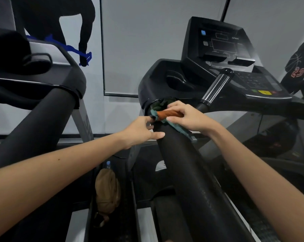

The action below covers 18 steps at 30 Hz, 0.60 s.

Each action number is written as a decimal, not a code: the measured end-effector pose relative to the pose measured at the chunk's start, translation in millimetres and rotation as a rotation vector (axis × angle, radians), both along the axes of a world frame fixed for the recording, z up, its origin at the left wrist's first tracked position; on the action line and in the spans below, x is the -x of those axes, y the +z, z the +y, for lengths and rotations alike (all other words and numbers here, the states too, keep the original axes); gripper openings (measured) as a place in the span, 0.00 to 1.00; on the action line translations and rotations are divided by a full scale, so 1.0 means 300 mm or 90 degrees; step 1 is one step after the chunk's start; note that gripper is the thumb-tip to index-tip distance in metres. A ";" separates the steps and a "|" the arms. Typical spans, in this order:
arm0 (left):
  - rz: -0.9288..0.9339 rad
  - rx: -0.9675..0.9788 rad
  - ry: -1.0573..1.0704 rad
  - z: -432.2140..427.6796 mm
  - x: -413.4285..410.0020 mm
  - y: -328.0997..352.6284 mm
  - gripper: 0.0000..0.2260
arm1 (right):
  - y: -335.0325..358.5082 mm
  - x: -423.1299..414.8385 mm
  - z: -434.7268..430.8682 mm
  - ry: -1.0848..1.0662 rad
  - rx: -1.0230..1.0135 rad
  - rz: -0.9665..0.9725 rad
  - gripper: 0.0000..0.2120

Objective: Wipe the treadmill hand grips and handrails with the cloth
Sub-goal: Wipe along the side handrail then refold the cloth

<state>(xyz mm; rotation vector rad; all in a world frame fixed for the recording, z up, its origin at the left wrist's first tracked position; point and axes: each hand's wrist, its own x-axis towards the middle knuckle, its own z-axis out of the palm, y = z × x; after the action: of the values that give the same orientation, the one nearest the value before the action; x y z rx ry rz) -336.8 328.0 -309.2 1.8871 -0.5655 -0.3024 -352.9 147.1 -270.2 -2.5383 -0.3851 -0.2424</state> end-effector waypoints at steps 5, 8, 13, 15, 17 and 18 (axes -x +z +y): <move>-0.026 -0.042 -0.013 -0.007 -0.018 0.016 0.27 | -0.013 0.206 -0.050 0.088 -0.026 -0.003 0.09; -0.044 -0.072 -0.012 -0.012 -0.020 0.027 0.22 | -0.018 0.215 -0.041 0.084 -0.028 -0.002 0.09; -0.016 -0.040 -0.003 -0.008 -0.001 0.013 0.26 | -0.012 0.007 0.006 -0.038 -0.035 -0.055 0.10; -0.014 -0.038 -0.004 -0.009 0.002 0.014 0.31 | -0.017 -0.058 0.020 -0.087 -0.098 -0.036 0.11; -0.014 -0.042 -0.003 -0.007 0.005 0.018 0.33 | -0.031 -0.086 0.032 -0.130 -0.175 -0.030 0.12; -0.013 -0.043 -0.002 -0.005 0.005 0.017 0.32 | -0.041 -0.091 0.033 -0.148 -0.199 -0.036 0.12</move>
<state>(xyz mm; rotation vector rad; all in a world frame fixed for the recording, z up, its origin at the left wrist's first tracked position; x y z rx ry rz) -338.2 326.4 -304.2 1.9563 -0.5774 -0.3078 -325.5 157.0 -282.4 -2.2669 -0.0638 -0.4286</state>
